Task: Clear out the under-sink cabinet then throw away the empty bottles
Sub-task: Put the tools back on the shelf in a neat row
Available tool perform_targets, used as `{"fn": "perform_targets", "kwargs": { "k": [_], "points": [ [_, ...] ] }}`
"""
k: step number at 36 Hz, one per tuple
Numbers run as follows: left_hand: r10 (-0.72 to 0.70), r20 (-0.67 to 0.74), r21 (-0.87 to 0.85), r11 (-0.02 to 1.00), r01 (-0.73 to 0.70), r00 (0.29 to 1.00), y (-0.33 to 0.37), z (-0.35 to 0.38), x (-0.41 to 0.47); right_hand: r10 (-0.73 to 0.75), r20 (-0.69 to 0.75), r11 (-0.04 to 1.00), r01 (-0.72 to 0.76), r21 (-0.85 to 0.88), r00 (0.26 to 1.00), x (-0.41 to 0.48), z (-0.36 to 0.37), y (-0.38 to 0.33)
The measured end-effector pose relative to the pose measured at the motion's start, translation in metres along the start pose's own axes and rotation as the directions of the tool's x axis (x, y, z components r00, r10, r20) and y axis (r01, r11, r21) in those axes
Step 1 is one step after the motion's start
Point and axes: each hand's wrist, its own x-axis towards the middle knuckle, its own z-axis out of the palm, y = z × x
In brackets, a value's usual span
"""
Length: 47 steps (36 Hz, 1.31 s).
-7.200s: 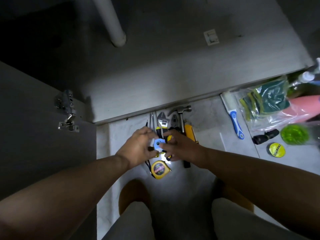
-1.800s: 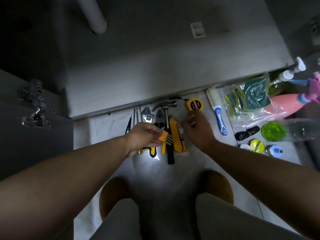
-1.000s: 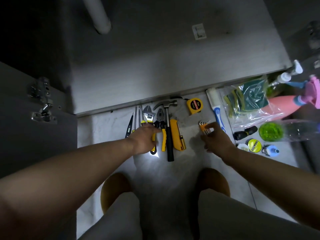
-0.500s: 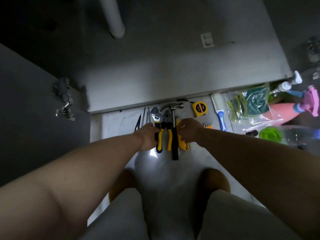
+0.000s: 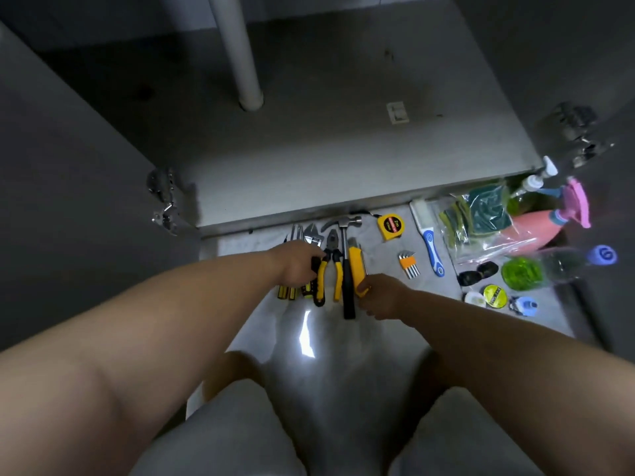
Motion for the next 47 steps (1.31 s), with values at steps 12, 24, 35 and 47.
{"fn": "perform_targets", "kwargs": {
  "k": [12, 24, 35, 47],
  "points": [
    [-0.149, 0.126, 0.070, 0.987, 0.141, 0.981, -0.052, 0.062, 0.032, 0.077, -0.355, 0.994, -0.099, -0.044, 0.932, 0.053, 0.041, -0.011],
    [-0.163, 0.124, -0.016, 0.986, 0.166, 0.979, -0.048, 0.081, 0.036, 0.191, -0.128, 0.981, -0.193, -0.005, 0.973, 0.069, 0.024, -0.004],
    [-0.062, -0.011, -0.183, 0.981, 0.059, 0.998, -0.041, 0.044, 0.024, 0.158, 0.160, 0.925, -0.203, 0.321, 0.974, 0.029, -0.058, -0.015],
    [-0.113, 0.228, -0.908, 0.333, 0.253, 0.967, -0.030, 0.045, 0.004, -0.153, 0.176, 0.864, 0.045, 0.501, 0.973, 0.012, 0.025, -0.059]
  ]
}}
